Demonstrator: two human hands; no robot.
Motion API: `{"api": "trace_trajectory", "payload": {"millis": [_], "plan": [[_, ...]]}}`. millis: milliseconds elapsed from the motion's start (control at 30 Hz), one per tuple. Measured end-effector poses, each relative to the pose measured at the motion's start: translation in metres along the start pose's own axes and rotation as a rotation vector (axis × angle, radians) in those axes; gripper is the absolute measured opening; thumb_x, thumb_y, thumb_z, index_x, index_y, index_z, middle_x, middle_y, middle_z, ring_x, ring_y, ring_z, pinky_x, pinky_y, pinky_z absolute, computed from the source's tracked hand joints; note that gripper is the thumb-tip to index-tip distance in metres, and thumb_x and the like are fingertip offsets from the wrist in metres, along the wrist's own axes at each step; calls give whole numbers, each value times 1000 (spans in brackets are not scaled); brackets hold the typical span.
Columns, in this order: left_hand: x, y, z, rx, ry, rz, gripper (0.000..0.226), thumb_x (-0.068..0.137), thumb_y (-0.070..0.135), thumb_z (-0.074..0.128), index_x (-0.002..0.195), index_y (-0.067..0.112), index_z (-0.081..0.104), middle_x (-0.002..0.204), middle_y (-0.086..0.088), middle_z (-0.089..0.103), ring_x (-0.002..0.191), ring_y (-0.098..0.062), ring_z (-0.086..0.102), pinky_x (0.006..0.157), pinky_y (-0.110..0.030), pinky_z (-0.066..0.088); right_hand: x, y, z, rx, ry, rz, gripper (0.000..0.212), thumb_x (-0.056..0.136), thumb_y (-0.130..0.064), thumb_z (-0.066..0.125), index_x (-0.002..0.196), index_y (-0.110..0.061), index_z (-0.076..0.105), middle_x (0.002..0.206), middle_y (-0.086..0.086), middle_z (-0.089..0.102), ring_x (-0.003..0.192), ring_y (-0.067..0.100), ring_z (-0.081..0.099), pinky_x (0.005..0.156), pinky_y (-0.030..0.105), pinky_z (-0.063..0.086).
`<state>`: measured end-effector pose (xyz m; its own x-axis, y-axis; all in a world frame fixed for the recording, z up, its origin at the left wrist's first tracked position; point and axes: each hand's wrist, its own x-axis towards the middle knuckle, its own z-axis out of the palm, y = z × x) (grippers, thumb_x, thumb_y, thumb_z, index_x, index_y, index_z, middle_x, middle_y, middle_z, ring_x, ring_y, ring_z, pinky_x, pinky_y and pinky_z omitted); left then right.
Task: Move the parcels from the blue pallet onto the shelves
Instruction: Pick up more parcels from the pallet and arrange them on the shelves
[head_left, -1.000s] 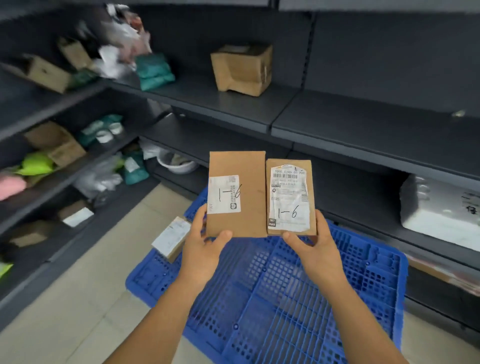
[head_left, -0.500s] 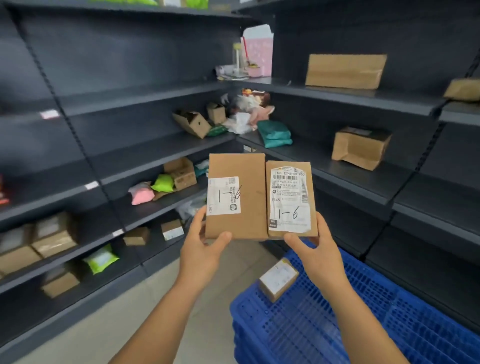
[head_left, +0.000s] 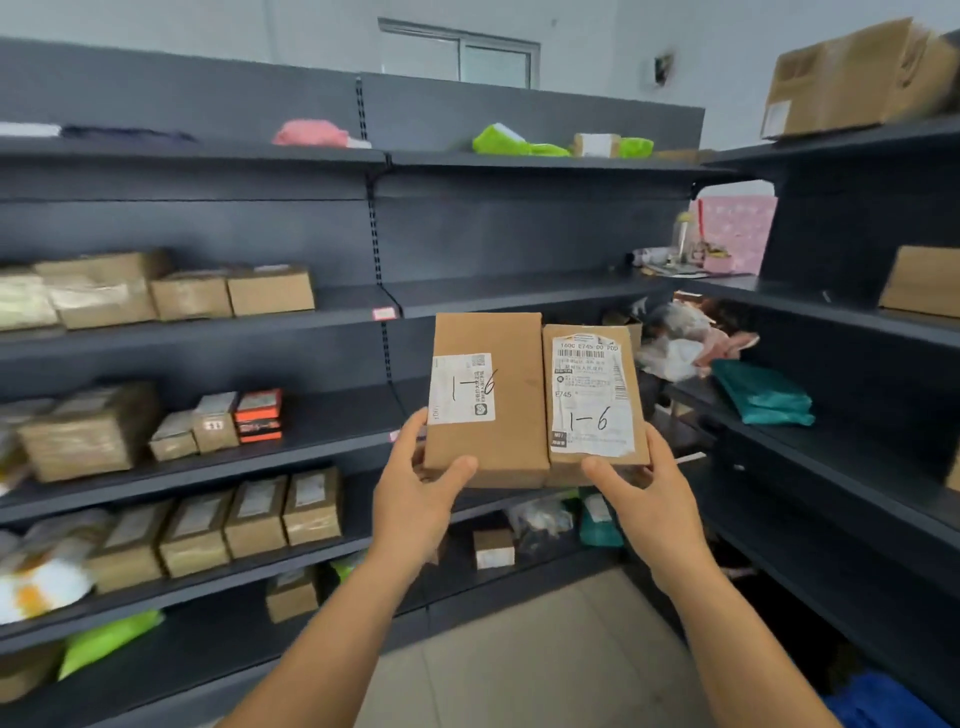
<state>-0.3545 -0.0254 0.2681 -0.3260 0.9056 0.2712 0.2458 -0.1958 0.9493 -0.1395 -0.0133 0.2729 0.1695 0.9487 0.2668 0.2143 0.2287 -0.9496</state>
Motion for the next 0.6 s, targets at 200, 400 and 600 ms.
{"api": "trace_trajectory", "payload": {"millis": [200,400,600], "plan": [[81,-9,-35,55,117,45,63,84,25,71,136,42,40,114,15,59,98,2,54,74,-21,42,73,-8,77,85,-81,-58,50,81,-30,74,114,-50,43,116,-22,56,113,8,50,88,29,40],[186,-17,-46,91,216,77,61,83,29,71,132,48,40,116,15,60,102,-3,56,88,-35,51,177,-11,148,89,-115,-100,64,80,-36,74,133,-44,40,135,-11,49,119,9,45,97,36,41],[288,-18,-65,163,294,130,62,85,38,67,138,46,35,123,16,56,108,-5,53,90,-32,50,276,-28,223,79,-193,-180,60,84,-41,68,137,-45,39,136,-12,48,117,9,45,91,32,40]]}}
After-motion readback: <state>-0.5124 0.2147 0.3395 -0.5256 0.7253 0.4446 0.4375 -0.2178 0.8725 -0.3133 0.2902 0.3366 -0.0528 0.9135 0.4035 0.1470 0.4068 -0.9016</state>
